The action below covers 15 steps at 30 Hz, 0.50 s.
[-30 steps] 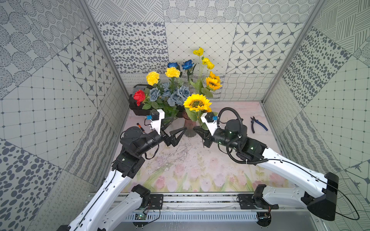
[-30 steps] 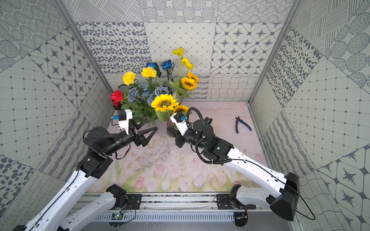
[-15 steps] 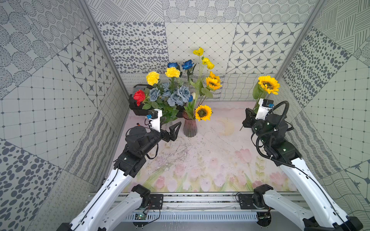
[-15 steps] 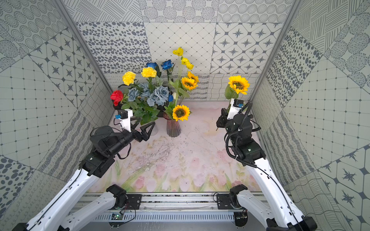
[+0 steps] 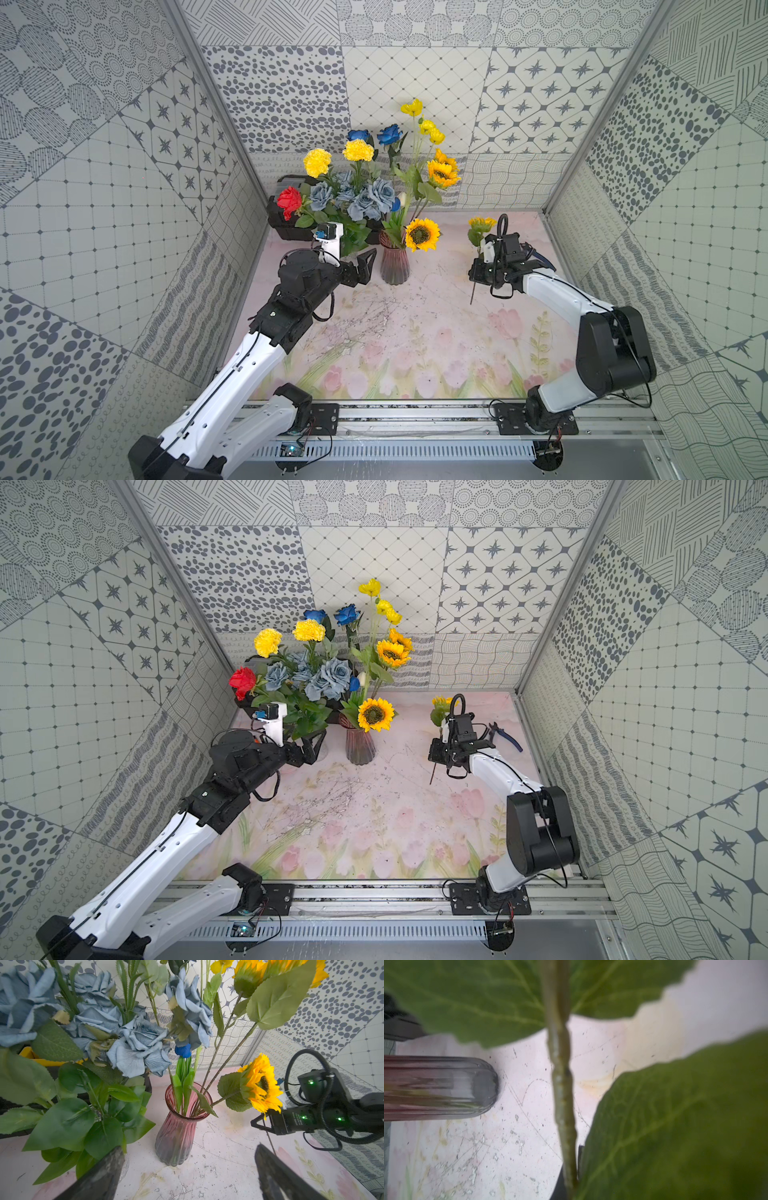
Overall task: Pick out yellow flowers from the vase
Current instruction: Place the flower at the center of the board.
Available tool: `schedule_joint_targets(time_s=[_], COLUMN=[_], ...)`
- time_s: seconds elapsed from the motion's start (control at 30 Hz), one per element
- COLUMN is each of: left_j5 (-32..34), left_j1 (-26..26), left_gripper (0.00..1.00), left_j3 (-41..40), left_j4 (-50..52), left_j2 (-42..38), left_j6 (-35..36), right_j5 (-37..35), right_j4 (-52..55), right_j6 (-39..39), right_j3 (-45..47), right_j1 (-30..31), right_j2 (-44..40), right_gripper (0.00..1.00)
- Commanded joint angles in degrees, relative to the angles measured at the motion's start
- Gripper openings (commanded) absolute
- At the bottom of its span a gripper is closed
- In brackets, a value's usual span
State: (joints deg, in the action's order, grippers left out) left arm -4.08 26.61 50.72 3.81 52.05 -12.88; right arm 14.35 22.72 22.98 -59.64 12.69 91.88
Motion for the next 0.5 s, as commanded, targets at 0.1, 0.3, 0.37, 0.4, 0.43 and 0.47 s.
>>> schedule_joint_targets(time_s=[0.1,0.3,0.37,0.4,0.43,0.47], left_j5=[0.6,0.0,0.0,0.0,-0.1,0.0], left_j1=[0.0,0.0,0.0,0.1,0.0,0.1], left_gripper=[0.98,0.98,0.98,0.98,0.98,0.98], left_j3=[0.3,0.2,0.1,0.2,0.2,0.2], left_j4=[-0.5,-1.1,-1.1,-1.1,-1.1,-1.0], left_j2=[1.1,1.8,2.0,2.1,2.1,2.1], left_j6=[0.2,0.1,0.0,0.0,0.0,0.1], right_j5=[7.8,6.8,6.7,6.5,6.0,5.5], right_j4=[5.4,6.8,7.4,7.9,8.9,9.9], right_j6=[-3.8,-6.0,-7.0,-7.3,-7.8,-8.1], right_j3=[-5.4,-7.6,-9.1,-10.0,-11.2,-12.1], right_j1=[1.0,1.3,1.4,1.4,1.4,1.4], right_j2=[8.9,13.9,15.4,16.1,17.1,17.9], right_gripper=[0.0,0.0,0.0,0.0,0.0,0.0])
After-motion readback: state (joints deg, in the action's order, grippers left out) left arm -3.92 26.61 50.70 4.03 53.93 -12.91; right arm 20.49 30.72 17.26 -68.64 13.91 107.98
